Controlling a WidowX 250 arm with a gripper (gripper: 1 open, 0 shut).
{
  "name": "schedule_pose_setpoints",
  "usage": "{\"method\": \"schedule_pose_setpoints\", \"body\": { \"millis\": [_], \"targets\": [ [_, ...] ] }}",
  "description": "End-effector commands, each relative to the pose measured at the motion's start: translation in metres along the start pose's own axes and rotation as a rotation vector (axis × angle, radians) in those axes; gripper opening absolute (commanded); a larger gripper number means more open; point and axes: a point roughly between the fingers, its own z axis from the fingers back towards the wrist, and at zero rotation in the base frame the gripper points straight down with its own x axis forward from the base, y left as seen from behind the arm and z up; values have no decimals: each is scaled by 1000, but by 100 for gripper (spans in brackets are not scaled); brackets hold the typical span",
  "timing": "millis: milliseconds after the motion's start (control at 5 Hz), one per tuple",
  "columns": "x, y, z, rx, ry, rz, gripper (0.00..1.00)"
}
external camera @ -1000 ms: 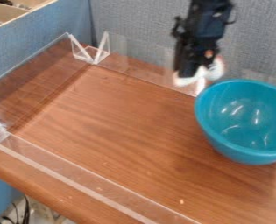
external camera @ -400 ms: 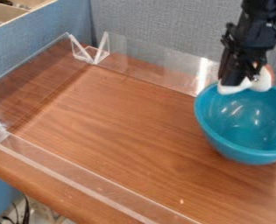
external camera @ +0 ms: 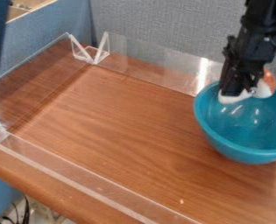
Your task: Put the mushroom in the blue bowl
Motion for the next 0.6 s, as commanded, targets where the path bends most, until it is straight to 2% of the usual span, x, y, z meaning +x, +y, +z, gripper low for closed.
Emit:
{"method": "schedule_pose_setpoints", "body": {
  "millis": [0, 400],
  "targets": [
    [8, 5, 15, 42, -57, -1, 0],
    [0, 20, 15, 46, -59, -16, 0]
  ]
}}
